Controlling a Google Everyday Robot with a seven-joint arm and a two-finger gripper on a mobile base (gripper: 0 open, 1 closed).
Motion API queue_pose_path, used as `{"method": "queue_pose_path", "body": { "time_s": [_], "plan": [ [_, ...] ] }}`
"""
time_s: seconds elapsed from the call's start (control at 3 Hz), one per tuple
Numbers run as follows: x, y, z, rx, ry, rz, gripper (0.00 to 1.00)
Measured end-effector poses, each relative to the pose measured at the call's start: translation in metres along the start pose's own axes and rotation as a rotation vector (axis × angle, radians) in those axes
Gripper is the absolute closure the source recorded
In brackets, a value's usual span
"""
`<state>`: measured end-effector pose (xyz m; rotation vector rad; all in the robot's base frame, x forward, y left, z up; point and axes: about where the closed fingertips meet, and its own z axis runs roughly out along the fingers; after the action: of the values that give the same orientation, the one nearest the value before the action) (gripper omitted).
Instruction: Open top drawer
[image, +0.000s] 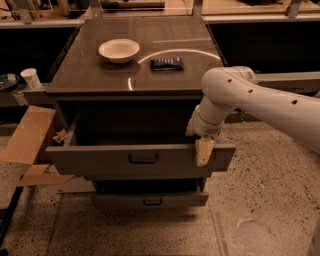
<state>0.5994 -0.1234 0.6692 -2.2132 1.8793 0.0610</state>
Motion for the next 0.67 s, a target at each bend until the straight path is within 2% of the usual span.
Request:
{"method": "queue_pose_path", "body": {
  "time_s": [0.33, 0.67],
  "plan": [
    [0.0, 0.0, 0.0, 0.0, 0.0, 0.0, 0.0],
    [-0.002, 0.015, 0.006, -0.047, -0.004, -0.027, 0.0]
  ]
}}
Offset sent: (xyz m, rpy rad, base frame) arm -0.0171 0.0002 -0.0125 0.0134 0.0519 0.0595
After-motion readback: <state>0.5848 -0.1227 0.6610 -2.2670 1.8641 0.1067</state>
